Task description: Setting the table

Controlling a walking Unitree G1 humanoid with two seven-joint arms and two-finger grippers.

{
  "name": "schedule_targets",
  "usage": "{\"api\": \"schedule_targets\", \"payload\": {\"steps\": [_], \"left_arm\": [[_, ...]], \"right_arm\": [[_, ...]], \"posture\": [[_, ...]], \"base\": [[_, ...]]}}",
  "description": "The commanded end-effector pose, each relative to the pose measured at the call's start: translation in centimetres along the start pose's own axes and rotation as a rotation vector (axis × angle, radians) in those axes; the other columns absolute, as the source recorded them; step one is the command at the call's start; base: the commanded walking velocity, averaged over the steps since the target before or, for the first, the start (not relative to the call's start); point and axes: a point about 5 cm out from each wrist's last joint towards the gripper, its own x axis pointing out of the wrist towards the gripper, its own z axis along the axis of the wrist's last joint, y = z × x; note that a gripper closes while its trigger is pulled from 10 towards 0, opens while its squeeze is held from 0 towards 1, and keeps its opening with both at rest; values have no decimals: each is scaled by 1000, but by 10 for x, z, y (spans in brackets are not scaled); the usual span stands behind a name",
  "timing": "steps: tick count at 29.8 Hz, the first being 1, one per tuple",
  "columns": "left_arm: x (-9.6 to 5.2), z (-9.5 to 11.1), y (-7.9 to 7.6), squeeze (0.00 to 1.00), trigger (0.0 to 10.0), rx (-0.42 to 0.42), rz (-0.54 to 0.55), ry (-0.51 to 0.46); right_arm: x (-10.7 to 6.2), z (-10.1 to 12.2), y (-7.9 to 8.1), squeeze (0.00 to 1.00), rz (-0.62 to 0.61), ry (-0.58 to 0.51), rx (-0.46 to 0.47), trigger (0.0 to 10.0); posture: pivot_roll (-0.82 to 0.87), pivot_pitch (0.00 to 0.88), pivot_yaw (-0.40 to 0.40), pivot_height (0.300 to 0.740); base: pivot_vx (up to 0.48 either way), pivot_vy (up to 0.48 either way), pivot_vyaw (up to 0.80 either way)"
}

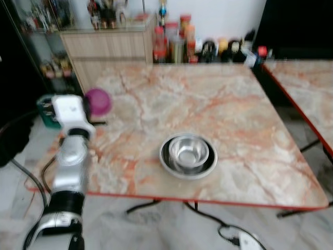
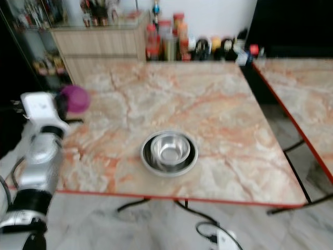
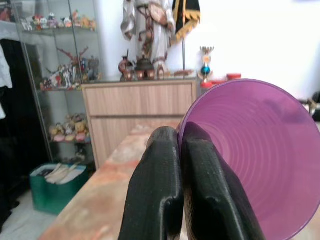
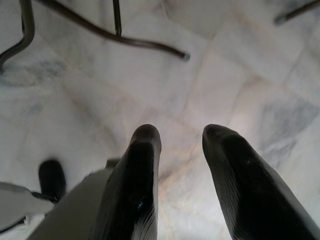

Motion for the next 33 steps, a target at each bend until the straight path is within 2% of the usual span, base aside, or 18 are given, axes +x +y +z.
{"api": "schedule_targets", "payload": {"steps": [1, 5, 6, 9, 12, 14, 16, 18, 19, 24, 26, 29, 33], "left_arm": [[1, 1, 10, 0, 10000, -15, 3, 22], [1, -11, -3, 0, 10000, -122, -99, 169], [1, -13, -6, 0, 10000, -124, -124, 191], [0, -14, -8, 0, 10000, -113, -147, 202], [7, -7, -12, 0, 10000, -189, -127, 198], [16, -5, -17, 0, 10000, -142, -147, 268], [19, -9, -23, 0, 10000, -77, -188, 350], [20, -10, -25, 0, 10000, -58, -197, 368], [21, -12, -29, 0, 10000, -37, -213, 409], [23, -17, -35, 0, 10000, 7, -243, 486], [24, -19, -36, 0, 10000, 0, -230, 521], [26, -21, -41, 0, 10000, 9, -271, 585], [29, -22, -45, 0, 10000, 26, -284, 614]], "right_arm": [[2, 6, 12, 0, 35, -17, 11, 10000], [2, 6, 12, 0, 37, -17, 9, 10000], [2, 6, 12, 0, 37, -17, 8, 10000], [2, 6, 12, 0, 38, -17, 8, 10000], [2, 6, 12, 0, 41, -17, 6, 10000], [2, 6, 12, 0, 43, -14, 2, 10000], [2, 6, 12, 0, 42, -14, 3, 10000], [2, 6, 12, 0, 42, -14, 4, 10000], [2, 6, 12, 0, 42, -15, 7, 10000], [2, 6, 12, 0, 43, -15, 10, 10000], [2, 5, 12, 0, 43, -15, 11, 10000], [2, 5, 12, 0, 42, -14, 13, 10000], [1, 5, 12, 0, 43, -14, 15, 10000]], "posture": [[57, 0, 1, 728], [58, 0, 3, 728], [58, 0, 3, 728], [58, 0, 3, 728], [55, 0, 5, 728], [57, 0, 5, 728], [60, 0, 6, 728], [57, 0, 11, 728], [57, 0, 11, 728], [56, 0, 14, 728], [56, 0, 17, 728], [57, 0, 19, 728], [54, 0, 25, 728]], "base": [[0, 0, 0], [0, 0, 0], [0, 0, 0], [0, 0, 0], [0, 0, 0], [0, 0, 0], [0, 0, 0], [0, 0, 0], [0, 0, 0], [0, 0, 0], [0, 0, 0], [0, 0, 0], [0, 0, 0]]}}
